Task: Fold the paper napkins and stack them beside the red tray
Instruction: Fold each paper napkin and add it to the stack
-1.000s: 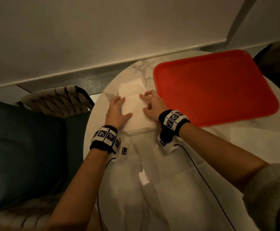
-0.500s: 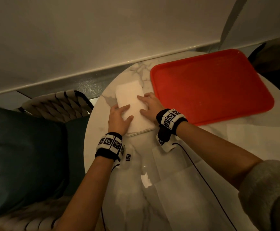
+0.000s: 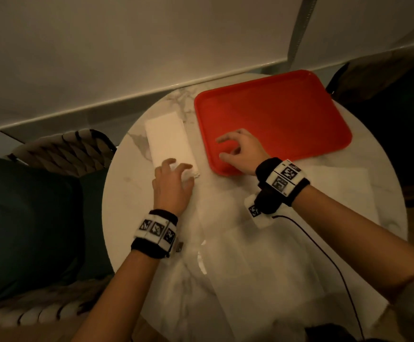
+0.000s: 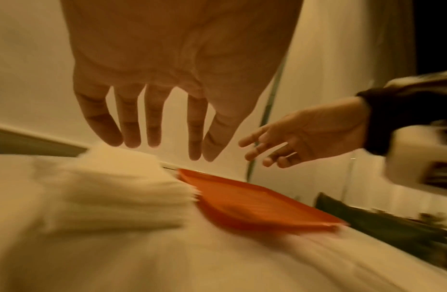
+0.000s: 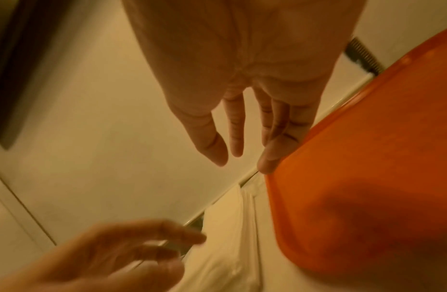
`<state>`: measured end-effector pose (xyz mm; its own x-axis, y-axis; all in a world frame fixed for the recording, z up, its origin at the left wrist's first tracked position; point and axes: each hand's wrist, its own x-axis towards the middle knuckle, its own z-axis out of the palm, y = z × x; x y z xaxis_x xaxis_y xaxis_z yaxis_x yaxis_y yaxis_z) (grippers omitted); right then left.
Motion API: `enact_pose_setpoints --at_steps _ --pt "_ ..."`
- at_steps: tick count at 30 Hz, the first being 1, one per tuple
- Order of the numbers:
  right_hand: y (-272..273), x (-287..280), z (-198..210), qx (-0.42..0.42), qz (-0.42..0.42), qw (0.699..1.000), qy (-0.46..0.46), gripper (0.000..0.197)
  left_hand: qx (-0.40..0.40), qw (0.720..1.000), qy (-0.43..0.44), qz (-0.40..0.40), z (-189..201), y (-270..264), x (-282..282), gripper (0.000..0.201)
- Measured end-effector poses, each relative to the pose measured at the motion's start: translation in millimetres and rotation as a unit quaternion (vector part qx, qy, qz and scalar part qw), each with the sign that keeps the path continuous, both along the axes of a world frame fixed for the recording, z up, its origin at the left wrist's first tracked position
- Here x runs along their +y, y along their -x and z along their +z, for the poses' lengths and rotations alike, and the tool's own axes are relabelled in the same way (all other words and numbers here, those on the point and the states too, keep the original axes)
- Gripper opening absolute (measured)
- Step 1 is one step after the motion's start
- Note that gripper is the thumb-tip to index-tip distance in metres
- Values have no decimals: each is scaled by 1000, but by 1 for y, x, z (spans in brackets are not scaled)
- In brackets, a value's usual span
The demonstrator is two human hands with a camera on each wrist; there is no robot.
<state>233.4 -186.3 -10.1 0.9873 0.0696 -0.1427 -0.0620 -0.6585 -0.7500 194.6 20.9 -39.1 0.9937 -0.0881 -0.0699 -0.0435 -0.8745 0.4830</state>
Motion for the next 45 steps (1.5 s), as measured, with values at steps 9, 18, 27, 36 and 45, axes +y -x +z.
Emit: enact_pose_setpoints --at_steps 9,18,27,36,45 --pt "153 -82 -39 104 27 992 68 32 99 983 -127 -93 -24 143 -73 72" --pt "222 -98 -83 82 58 983 153 54 107 970 -208 -68 -40 156 -78 84" --pt "218 -103 -63 78 51 993 68 54 80 996 -49 -6 4 170 -78 18" --pt "209 -92 -8 163 30 940 -298 34 152 896 417 24 64 172 -37 49" --pt "175 -71 35 71 -69 921 -378 26 145 833 512 152 63 181 -46 51"
